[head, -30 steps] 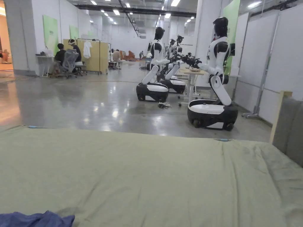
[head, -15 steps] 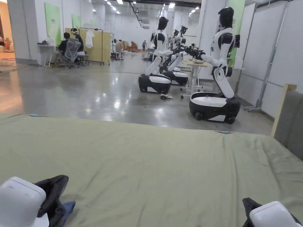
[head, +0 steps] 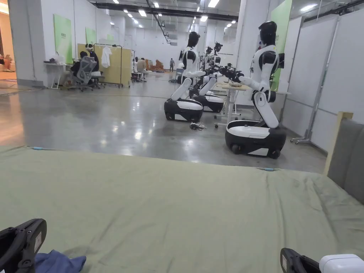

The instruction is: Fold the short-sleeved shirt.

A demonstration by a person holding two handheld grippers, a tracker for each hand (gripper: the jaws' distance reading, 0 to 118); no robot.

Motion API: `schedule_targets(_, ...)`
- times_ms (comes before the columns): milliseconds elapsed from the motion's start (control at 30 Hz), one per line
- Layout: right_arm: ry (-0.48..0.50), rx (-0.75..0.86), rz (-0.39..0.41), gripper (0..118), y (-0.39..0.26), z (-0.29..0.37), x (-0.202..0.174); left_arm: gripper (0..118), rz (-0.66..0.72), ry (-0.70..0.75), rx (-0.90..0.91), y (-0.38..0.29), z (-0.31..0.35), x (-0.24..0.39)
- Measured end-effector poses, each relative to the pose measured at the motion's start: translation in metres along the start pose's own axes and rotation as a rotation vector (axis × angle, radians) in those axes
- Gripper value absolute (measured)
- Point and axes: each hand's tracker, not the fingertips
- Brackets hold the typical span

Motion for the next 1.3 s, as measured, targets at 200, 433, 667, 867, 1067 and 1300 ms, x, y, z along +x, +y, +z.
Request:
schedule_targets(200,0.052,-0.001,-0.031,0,0.003,-0.011,-0.020,2,-0.017,0.035,-0.016,-0.001,0.009,-0.019)
schedule_targets(433,0.287,0.000,-0.051,0,0.011,-0.044,-0.095,2,0.019,0.197,-0.063,-0.009,0.051,-0.078)
schedule_targets(667,0.420,-0.022,-0.017,0,-0.003,-0.061,-0.138,2,-0.014,0.248,-0.097,-0.024,0.076,-0.112)
schedule_targets(867,0.388,-0.060,0.056,0,-0.020,-0.058,-0.127,2,-0.174,0.268,-0.209,-0.056,0.056,-0.114)
schedule_targets(1067,0.363,-0.123,-0.059,0,-0.031,-0.070,-0.094,17,0.030,0.134,-0.401,-0.101,-0.018,-0.151)
schedule_targets(1300,0.317,-0.147,-0.079,0,-0.045,-0.063,-0.072,67,0.355,0.020,-0.701,-0.165,-0.149,-0.208)
